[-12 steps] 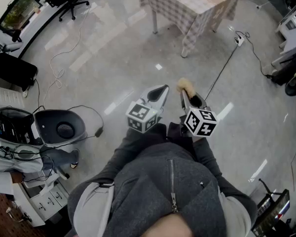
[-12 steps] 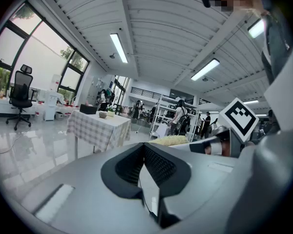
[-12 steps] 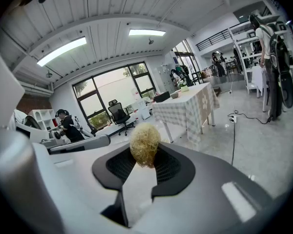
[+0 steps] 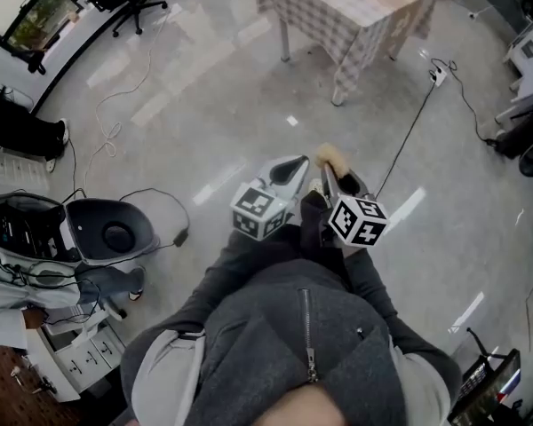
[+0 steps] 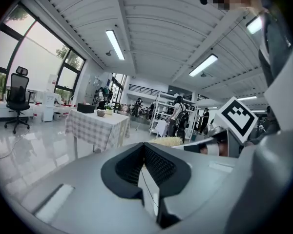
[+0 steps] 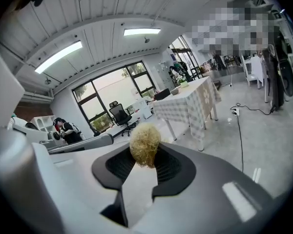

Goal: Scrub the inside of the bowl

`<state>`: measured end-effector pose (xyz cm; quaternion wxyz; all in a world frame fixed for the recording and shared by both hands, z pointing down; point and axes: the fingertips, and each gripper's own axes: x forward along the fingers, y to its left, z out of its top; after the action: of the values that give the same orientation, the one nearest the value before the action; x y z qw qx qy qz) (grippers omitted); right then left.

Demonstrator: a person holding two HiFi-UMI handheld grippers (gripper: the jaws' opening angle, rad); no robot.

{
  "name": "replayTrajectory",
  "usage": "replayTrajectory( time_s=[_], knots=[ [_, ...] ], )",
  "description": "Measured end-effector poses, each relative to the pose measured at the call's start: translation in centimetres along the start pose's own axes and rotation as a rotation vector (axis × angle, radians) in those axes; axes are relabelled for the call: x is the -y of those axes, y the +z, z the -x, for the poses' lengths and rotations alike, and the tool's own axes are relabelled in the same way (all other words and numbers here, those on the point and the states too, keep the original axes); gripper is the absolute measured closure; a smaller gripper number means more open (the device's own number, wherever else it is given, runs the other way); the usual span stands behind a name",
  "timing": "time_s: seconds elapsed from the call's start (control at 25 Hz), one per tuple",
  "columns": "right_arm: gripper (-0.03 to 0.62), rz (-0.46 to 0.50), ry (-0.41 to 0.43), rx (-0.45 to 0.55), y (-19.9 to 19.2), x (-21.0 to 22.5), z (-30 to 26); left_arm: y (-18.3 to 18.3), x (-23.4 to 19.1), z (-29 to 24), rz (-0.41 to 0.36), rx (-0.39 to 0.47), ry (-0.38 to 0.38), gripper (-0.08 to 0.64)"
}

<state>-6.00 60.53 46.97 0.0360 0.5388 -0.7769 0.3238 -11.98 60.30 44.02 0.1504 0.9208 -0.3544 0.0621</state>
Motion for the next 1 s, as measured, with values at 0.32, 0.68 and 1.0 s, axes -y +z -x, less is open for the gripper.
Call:
replayTrajectory(
  time_s=[0.32, 0.68, 1.0],
  knots=[
    [0.486, 0.051, 0.024, 0.001, 4.3, 0.4, -3.5, 2.5, -3.0, -3.6, 0.005, 0.02, 0.044, 0.551],
    [0.486, 0.049, 0.007, 0.015, 9.3, 3.2, -8.1, 5.4, -6.4, -10.4, 0.006, 0.01, 0.011, 0.551],
    [0.486, 0.032, -0.023, 0.041, 12.7, 7.1, -10.4, 6.9, -7.4, -16.3, -0.011, -0.009, -0.03, 0.551]
  ],
)
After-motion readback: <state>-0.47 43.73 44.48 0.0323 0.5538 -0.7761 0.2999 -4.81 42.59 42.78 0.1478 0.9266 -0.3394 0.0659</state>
